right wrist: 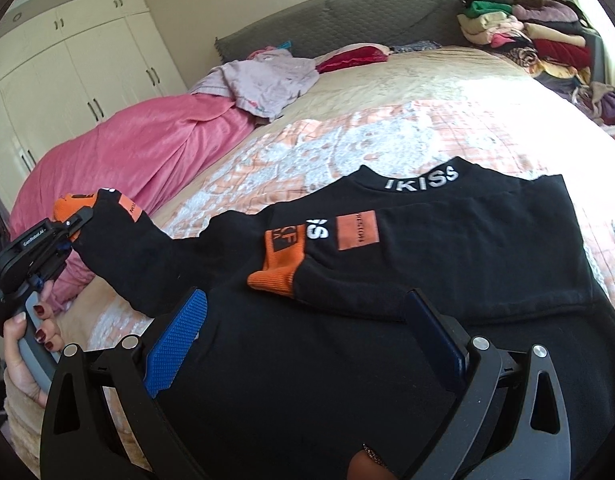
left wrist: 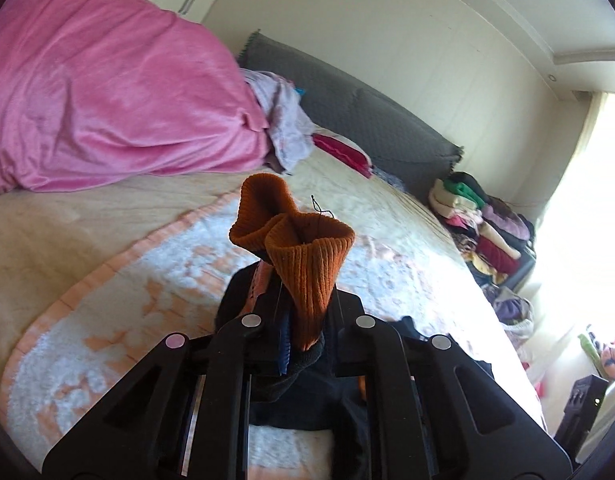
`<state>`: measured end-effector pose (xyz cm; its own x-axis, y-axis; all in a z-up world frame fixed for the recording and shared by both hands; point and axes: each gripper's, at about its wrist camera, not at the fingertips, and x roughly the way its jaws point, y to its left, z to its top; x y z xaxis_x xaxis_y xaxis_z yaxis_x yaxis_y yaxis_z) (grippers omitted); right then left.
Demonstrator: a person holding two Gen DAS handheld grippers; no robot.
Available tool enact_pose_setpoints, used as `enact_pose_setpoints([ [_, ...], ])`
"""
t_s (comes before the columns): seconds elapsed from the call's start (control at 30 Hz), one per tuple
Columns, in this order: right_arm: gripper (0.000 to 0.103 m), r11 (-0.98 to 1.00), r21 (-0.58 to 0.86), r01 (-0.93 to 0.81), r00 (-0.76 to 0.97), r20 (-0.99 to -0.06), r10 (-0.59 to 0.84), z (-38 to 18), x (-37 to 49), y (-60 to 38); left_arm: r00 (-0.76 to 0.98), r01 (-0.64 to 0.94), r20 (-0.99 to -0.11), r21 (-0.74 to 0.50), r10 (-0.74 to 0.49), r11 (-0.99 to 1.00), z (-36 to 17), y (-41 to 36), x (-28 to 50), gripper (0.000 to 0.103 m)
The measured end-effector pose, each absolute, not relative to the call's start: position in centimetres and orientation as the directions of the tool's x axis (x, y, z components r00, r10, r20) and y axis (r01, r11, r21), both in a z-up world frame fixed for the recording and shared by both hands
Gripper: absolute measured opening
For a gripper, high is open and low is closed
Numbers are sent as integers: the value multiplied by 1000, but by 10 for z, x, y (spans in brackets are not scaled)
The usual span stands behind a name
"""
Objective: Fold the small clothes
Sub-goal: 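Carry the sleeve with the left gripper across the shirt back toward the right gripper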
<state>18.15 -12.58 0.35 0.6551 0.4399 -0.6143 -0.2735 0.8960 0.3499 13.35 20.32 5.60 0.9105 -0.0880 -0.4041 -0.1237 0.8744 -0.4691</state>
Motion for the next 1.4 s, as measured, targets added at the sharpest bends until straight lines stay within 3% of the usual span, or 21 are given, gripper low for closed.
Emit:
enact_pose_setpoints([
  [0.53, 98, 901, 417, -116, 708, -601, 369, -5, 161, -201, 853, 89, -448, -380, -267, 921, 60, 89, 161, 6],
  [1.13, 98, 896, 435, 85, 771, -598, 217, -8, 142, -289, 672, 307, -588, -333, -451, 891, 24, -33, 199, 5],
  [1.23, 98, 892, 439, 110, 773, -602, 201, -11, 141, -297, 624, 359, -597, -354, -504, 864, 14, -42, 197, 17],
  [1.3, 98, 888, 443, 123, 772, -605, 195, -14, 141, -301, 597, 385, -593, -379, -540, 842, 11, -45, 195, 40],
  [1.4, 98, 883, 451, 130, 765, -612, 199, -18, 144, -301, 576, 400, -571, -428, -585, 811, 12, -37, 193, 45],
])
